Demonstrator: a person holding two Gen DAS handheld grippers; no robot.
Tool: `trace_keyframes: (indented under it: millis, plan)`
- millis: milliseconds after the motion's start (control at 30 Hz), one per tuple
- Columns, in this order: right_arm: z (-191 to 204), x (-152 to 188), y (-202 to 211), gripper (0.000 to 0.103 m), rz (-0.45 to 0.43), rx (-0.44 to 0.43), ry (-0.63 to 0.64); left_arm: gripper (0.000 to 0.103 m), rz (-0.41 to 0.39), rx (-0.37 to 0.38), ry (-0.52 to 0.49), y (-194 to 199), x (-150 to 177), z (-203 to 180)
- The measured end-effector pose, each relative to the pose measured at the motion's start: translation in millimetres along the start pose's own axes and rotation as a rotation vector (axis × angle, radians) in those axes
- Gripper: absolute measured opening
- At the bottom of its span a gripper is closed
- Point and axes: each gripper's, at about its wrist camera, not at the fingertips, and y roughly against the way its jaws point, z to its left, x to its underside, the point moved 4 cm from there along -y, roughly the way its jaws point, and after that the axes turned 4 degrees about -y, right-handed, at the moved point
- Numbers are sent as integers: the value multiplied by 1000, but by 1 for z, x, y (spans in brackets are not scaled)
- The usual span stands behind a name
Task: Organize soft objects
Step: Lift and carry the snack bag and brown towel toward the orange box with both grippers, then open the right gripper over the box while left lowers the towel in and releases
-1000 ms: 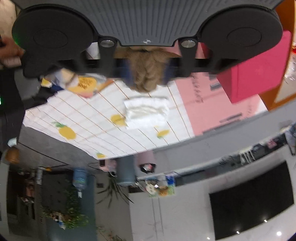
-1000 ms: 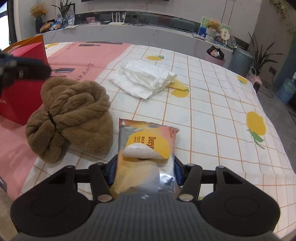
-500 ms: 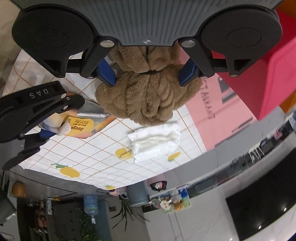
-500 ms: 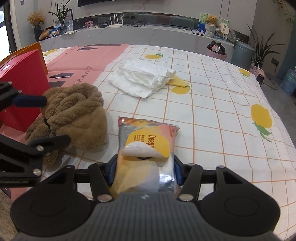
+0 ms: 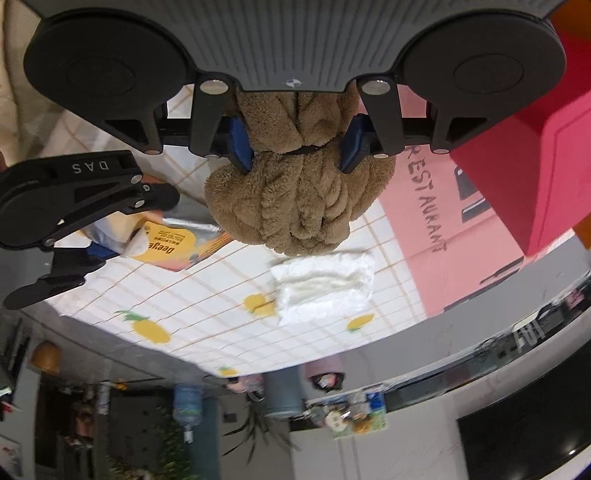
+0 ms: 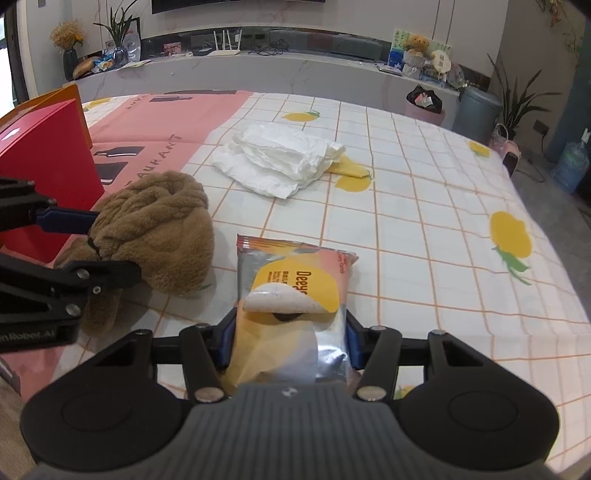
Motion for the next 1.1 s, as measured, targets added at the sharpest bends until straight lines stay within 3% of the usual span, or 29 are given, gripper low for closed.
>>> trace_keyframes:
  millis: [167,300,433,533,733,933,1100]
  plan:
    - [-10,-4,21,54,8,3,-116,57,-52,51,-13,26,-6,4]
    - [-10,-7,48,53,-60,-15,-172,57,-110,76,1,57,-15,15]
    - [-7,-19,70,53,-53,-6,-293,57,-181,67,15,92,-25,36]
    - [10,-35,84,54,-59,-26,-281,57,-231,38,40,122,-31,62]
    - [63,-76,94,54,-97,-29,-265,57,-274,-108,96,179,-19,144]
    - [156,-125,99,54,-152,-104,-142,57,-212,-299,229,214,24,225]
    - [240,-156,88,54,-152,-154,-37,57,-253,-357,347,217,59,264]
